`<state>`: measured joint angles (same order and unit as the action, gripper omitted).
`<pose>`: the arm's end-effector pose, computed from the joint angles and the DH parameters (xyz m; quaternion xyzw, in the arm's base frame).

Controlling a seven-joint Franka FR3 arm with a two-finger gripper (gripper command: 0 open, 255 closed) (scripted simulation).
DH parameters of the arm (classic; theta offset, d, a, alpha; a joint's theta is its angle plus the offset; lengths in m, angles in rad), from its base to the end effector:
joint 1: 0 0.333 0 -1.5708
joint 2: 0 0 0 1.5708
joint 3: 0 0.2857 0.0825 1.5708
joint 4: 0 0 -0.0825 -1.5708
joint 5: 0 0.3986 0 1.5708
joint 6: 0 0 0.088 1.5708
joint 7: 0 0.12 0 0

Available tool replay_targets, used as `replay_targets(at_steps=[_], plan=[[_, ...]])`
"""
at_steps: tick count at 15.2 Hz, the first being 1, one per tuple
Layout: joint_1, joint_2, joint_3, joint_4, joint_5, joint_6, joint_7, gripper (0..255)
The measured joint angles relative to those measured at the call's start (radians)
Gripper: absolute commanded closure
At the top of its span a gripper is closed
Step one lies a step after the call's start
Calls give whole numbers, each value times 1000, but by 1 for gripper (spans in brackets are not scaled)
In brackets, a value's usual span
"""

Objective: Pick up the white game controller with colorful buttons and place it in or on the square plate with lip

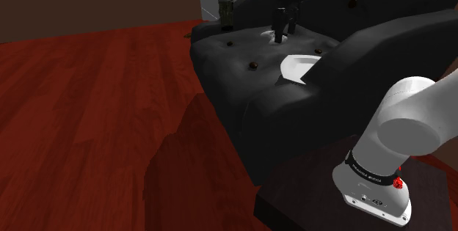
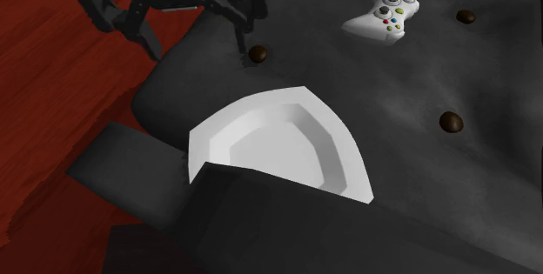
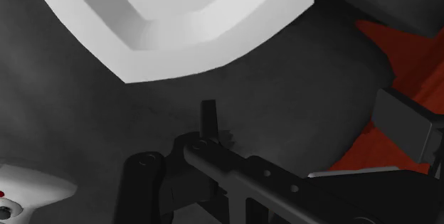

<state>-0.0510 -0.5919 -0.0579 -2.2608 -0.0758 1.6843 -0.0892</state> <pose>0.4004 -0.0548 0.5402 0.9997 -0.0010 0.0053 0.0221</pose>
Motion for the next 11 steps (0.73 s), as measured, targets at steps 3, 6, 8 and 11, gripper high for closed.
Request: replay_targets(at_steps=[3, 6, 8, 11], plan=[[-25, 116, -21, 76, -8, 27, 23, 0], [-50, 222, -48, 151, -15, 45, 39, 0], [-65, 298, -64, 215, -15, 48, 52, 0], [-87, 400, -90, 301, -13, 52, 68, 0]])
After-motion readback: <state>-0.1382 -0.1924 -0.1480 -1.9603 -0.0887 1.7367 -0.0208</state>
